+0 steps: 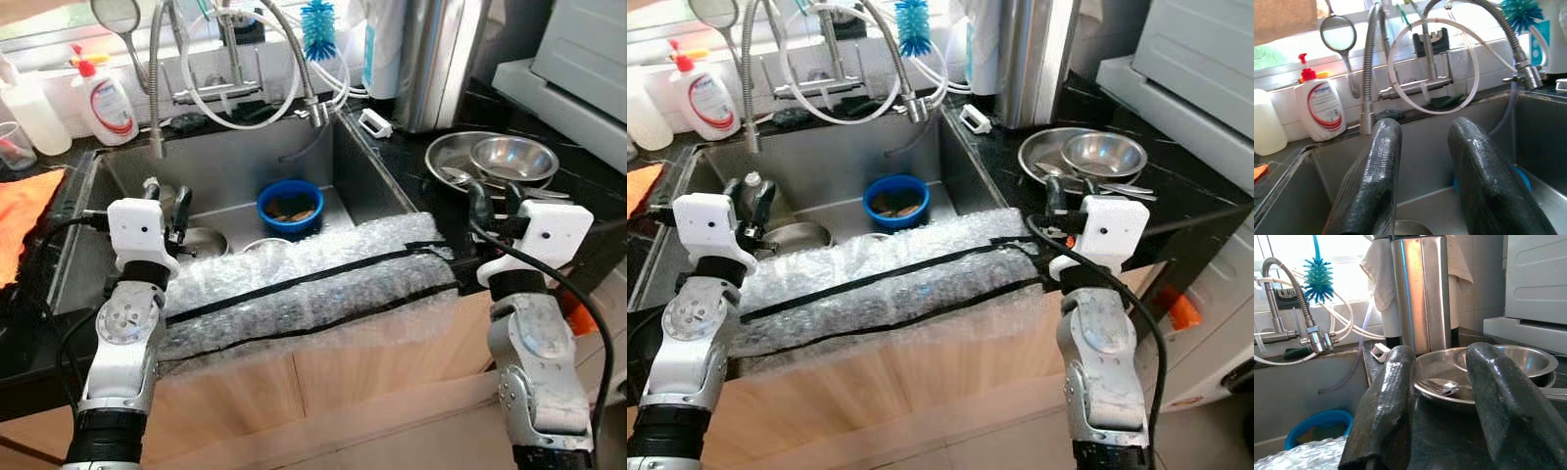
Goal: Kitchen organization
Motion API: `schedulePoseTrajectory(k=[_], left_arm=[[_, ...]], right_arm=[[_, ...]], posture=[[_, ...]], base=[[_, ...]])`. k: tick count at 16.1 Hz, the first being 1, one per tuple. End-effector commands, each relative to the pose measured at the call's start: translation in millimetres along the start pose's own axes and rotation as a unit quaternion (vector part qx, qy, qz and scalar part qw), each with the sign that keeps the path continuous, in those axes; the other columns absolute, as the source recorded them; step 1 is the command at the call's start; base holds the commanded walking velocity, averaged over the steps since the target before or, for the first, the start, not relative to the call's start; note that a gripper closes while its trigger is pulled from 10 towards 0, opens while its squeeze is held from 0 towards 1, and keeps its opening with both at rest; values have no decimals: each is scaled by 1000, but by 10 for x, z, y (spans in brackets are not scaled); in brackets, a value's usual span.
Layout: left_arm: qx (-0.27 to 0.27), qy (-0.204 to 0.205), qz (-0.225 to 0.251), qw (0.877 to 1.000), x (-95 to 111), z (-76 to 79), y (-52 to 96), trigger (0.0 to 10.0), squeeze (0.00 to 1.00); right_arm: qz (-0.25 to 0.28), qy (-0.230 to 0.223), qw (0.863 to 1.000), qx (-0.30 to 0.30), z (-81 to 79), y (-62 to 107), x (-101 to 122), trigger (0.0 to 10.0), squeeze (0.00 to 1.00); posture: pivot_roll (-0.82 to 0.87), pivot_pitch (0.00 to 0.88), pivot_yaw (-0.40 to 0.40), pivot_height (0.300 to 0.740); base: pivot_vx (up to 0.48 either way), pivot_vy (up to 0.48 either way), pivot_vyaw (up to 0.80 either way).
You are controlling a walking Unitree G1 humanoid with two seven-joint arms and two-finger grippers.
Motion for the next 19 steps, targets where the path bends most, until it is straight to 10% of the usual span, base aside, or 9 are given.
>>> schedulePoseTrajectory(k=[1,15,16,18,19], left_arm=[[-3,-8,-8,1000,-30,4,-8,10000,0],[-10,-14,-9,1000,-53,31,-9,10000,0],[-10,-14,-9,1000,-54,31,-11,10000,0],[-10,-15,-7,1000,-48,33,-18,10000,0],[-11,-16,-7,1000,-46,34,-18,10000,0]], right_arm=[[-6,-4,1000,-3,6,-7,-17,10000,0],[-16,-78,994,-71,181,31,-68,10000,63],[-22,-105,991,-83,205,30,-92,10000,1000],[-43,-166,980,-103,242,24,-173,10000,1000],[-45,-172,978,-111,259,28,-197,10000,0]], posture=[[-173,0,78,740],[-178,0,80,740],[-177,0,80,740],[-176,0,80,740],[-176,0,80,740]], base=[[0,0,0],[0,-48,0],[0,0,0],[0,0,0],[0,0,0]])
Point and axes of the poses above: a point about 5 cm out from each wrist's last joint towards the gripper, its own y axis pointing back from the gripper into the wrist, its own x axis along the axis of the wrist's last joint, z = x × y, the point moved 4 cm from there along -y, pointing out of the wrist towards the gripper, and after that the axes turned 11 degrees about -y, right-handed, at the moved point
